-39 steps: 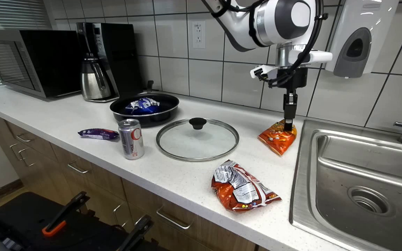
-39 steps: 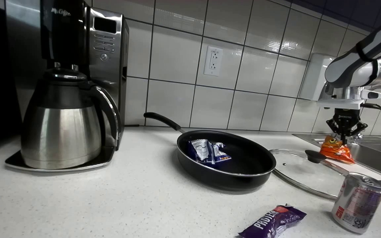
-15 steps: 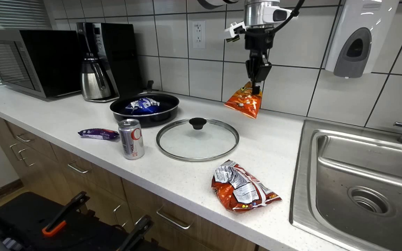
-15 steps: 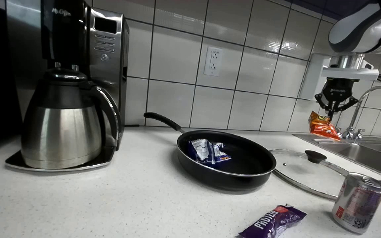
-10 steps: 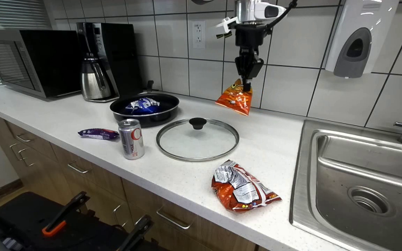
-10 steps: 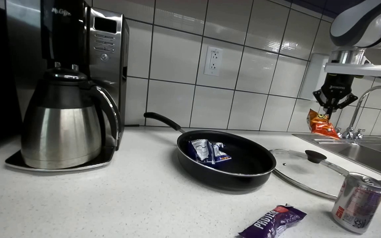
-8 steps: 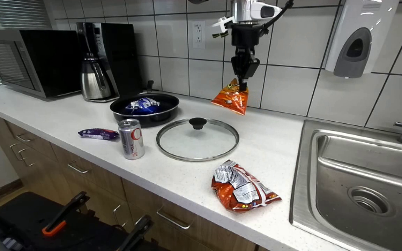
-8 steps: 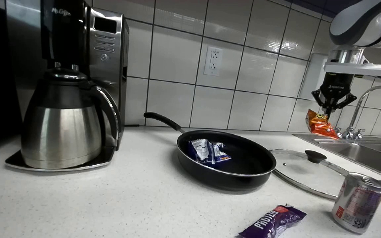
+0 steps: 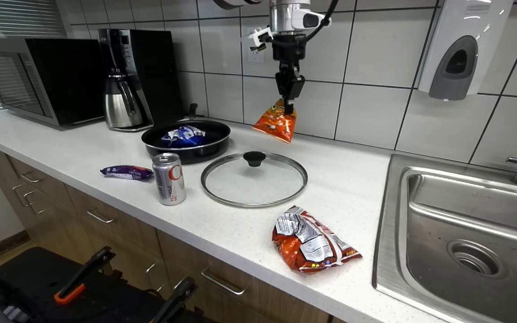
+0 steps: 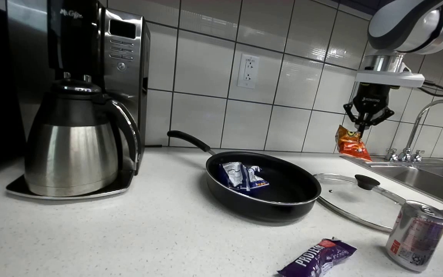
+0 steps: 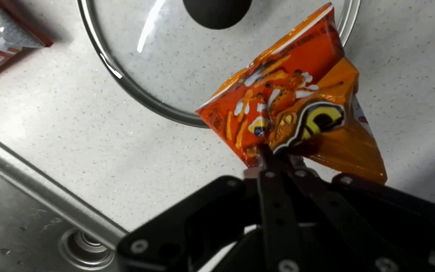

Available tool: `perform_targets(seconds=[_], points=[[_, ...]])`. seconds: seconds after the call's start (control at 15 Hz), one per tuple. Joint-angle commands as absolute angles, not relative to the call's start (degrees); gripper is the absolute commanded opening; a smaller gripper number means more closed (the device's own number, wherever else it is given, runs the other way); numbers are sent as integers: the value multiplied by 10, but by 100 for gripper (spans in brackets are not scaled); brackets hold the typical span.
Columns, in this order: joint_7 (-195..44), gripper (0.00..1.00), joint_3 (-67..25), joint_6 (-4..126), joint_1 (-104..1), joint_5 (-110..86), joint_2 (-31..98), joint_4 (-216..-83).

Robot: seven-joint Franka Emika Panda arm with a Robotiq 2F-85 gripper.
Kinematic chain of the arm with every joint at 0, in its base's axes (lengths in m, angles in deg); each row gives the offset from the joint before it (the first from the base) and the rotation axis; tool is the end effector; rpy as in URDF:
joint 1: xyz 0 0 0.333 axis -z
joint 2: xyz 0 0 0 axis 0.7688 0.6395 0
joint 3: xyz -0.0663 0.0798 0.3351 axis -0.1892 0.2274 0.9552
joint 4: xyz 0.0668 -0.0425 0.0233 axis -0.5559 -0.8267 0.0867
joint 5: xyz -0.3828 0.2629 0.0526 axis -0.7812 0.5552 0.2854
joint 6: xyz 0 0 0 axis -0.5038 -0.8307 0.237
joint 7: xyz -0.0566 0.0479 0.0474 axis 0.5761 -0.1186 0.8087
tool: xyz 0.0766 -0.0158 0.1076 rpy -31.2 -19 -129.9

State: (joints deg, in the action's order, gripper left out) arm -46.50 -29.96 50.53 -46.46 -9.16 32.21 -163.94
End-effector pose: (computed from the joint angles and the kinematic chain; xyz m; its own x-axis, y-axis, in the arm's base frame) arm 0.6688 -0.1941 0.3502 0.6442 -0.7621 0.0649 -0.7645 -0.6440 0.0268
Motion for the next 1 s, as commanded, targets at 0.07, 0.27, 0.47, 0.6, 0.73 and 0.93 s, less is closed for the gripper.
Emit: perform_targets(seconds=[0.07,0.27,0.47,0.6,0.73,0.93], points=[[-387,0,-284,515,-487,-106,303,-1657],[-369,0,-272,513,-503,-110,306,-1655],[-365,0,-259,512,-516,-114,303,-1659],[-366,0,-251,513,-523,-116,301,-1663],[-367,0,-244,512,-530,-116,301,-1664],[-363,0,-231,516,-538,-106,307,-1663]])
